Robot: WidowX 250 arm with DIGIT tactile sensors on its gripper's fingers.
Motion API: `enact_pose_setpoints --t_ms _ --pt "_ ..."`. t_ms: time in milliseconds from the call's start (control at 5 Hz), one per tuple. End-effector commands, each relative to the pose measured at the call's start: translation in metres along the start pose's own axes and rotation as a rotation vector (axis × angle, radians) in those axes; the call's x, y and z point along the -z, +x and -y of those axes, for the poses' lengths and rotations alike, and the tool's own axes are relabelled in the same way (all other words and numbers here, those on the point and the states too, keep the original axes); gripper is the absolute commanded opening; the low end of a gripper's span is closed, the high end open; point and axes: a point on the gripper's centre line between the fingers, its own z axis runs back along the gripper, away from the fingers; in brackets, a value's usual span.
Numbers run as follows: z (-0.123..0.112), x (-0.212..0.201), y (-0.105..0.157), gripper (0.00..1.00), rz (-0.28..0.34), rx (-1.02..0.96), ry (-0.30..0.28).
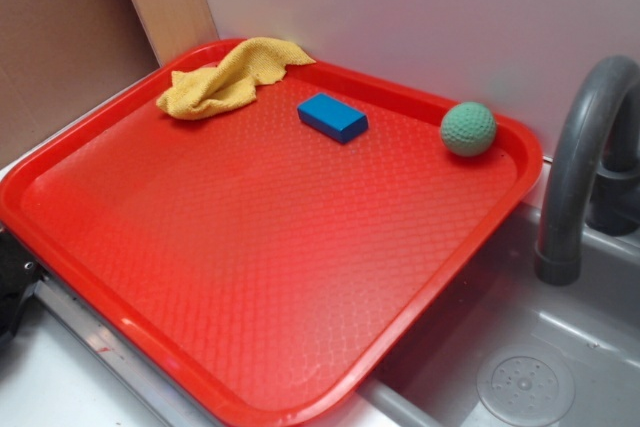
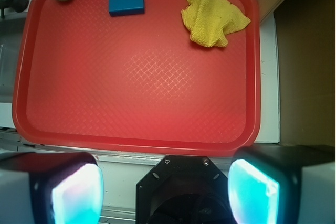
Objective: Grab the blue block.
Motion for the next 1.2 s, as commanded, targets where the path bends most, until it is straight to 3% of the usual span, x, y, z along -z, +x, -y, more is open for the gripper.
enact_pose_setpoints --t_ms 0,200,400,600,800,1000 --pt "0.000 0.000 0.000 1.00 0.000 0.000 0.000" --pt "-0.004 0.001 0.022 1.00 -0.029 -0.244 0.069" --pt "-0.007 0.003 0.050 1.00 -0.020 -0.493 0.092" --pt "-0.008 0.018 0.079 1.00 0.024 -0.742 0.109" --pt "-0.001 0.043 0.106 1.00 0.117 -0.988 0.128" --pt "0.005 0.062 0.127 1.00 0.169 -1.125 0.060"
